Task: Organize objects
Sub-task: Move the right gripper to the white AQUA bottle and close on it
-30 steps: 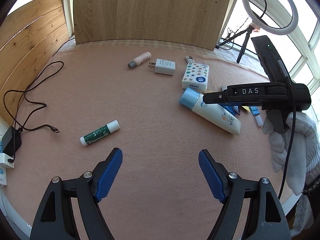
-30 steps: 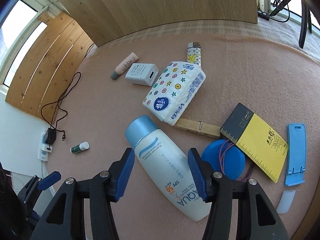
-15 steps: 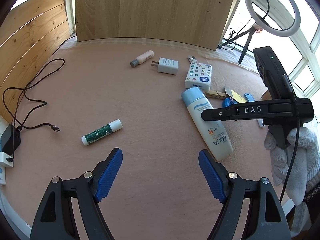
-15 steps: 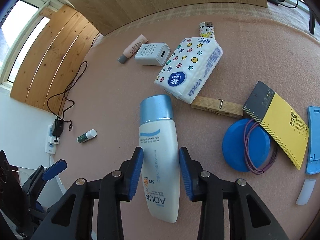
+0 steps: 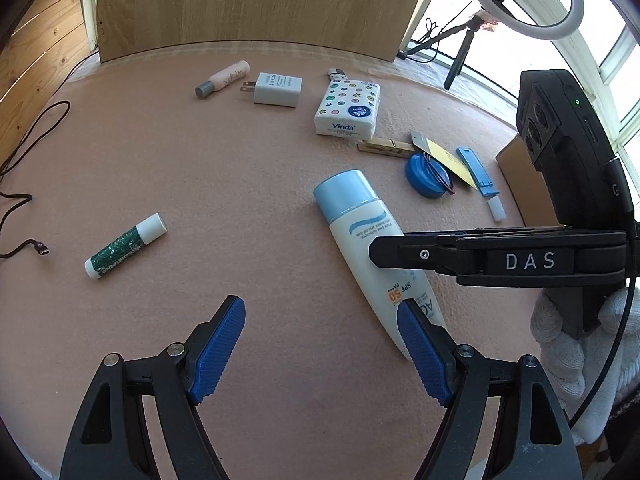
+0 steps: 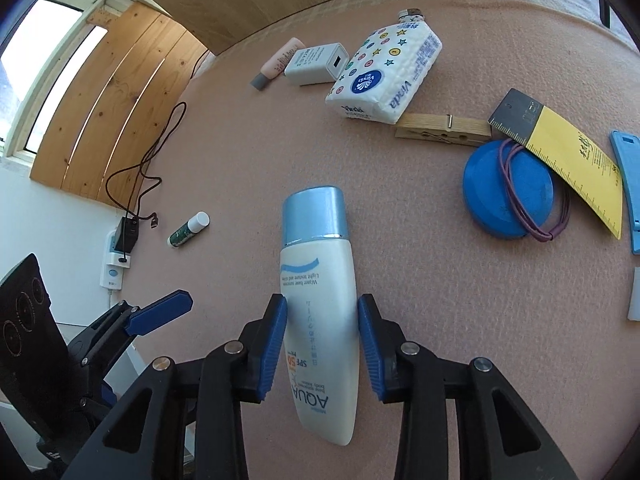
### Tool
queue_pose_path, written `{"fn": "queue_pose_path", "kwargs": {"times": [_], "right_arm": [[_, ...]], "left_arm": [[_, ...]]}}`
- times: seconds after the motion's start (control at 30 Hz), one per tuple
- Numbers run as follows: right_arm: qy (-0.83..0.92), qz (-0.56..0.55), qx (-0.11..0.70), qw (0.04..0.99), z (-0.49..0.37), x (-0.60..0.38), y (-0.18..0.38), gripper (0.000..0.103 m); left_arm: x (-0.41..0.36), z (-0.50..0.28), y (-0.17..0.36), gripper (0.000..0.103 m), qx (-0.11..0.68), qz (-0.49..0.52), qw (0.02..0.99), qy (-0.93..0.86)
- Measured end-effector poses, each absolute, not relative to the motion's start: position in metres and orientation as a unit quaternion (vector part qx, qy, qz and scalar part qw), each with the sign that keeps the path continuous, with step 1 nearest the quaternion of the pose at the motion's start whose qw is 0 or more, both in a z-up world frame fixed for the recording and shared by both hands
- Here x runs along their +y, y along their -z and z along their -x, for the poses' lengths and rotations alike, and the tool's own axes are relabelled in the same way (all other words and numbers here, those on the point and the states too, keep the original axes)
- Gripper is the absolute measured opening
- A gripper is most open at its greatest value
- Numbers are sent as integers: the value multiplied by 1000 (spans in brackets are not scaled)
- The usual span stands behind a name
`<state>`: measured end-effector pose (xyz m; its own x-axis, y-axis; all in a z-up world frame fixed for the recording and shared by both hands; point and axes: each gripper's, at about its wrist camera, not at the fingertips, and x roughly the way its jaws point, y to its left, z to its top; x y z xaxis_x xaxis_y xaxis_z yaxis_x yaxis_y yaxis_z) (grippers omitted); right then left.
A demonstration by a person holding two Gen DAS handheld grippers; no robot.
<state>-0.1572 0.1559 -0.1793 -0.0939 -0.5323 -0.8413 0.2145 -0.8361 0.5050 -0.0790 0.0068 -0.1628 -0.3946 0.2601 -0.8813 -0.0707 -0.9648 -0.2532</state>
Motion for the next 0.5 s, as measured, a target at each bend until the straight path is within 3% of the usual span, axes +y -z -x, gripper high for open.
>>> {"fn": "queue_pose_path", "kwargs": {"times": [0.3,0.5], "right_arm": [[736,-620,-101,253,156,160,173,35],[726,-626,-86,270,156,154,175,35]], "left_arm": [[27,98,183,80,-118,553,125,-815],[34,104,187,69,-129,549,135,-814]]}}
